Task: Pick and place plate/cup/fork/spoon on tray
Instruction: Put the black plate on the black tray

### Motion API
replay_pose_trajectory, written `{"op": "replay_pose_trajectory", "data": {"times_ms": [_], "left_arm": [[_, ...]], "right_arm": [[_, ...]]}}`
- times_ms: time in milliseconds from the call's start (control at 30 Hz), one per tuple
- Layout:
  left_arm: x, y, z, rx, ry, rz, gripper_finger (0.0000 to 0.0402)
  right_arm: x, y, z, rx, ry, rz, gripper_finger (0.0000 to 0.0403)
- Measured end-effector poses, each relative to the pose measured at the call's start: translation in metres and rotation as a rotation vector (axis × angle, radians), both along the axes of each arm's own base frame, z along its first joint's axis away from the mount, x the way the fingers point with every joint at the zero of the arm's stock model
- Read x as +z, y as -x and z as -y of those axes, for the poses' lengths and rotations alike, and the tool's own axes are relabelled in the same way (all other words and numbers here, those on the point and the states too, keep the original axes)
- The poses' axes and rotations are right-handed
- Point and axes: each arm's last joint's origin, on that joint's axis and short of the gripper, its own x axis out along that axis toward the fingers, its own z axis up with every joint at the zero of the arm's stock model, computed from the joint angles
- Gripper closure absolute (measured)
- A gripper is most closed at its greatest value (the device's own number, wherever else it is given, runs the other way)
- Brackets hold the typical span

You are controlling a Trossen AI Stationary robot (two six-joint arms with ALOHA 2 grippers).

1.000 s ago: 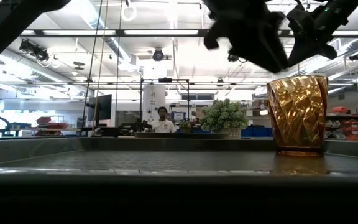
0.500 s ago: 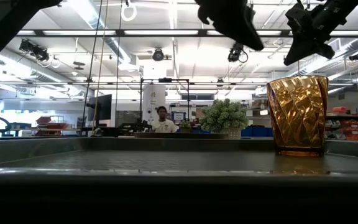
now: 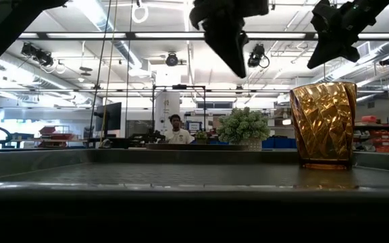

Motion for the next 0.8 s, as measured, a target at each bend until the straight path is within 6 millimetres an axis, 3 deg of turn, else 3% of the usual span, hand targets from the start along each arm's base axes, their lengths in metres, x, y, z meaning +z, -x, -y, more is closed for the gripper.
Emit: {"op": "replay_pose_trajectory", "data": {"times_ms": [367, 567, 800], "left_arm": [[0.016, 0.022, 0.024, 0.121, -0.068, -0.035, 0.0293], [-0.016, 0.044, 0.035, 0.165, -0.090, -0.091, 0.0293], [-0.039, 0.079, 0.035, 0.225, -0.045, -0.003, 0.0292]], "right_arm": [[0.000, -0.002, -0.004, 0.053, 0.024, -0.012, 0.0392], [0.001, -0.004, -0.007, 0.085, 0.026, -0.003, 0.0392], [0.004, -0.008, -0.009, 0.104, 0.047, 0.036, 0.0392]]}}
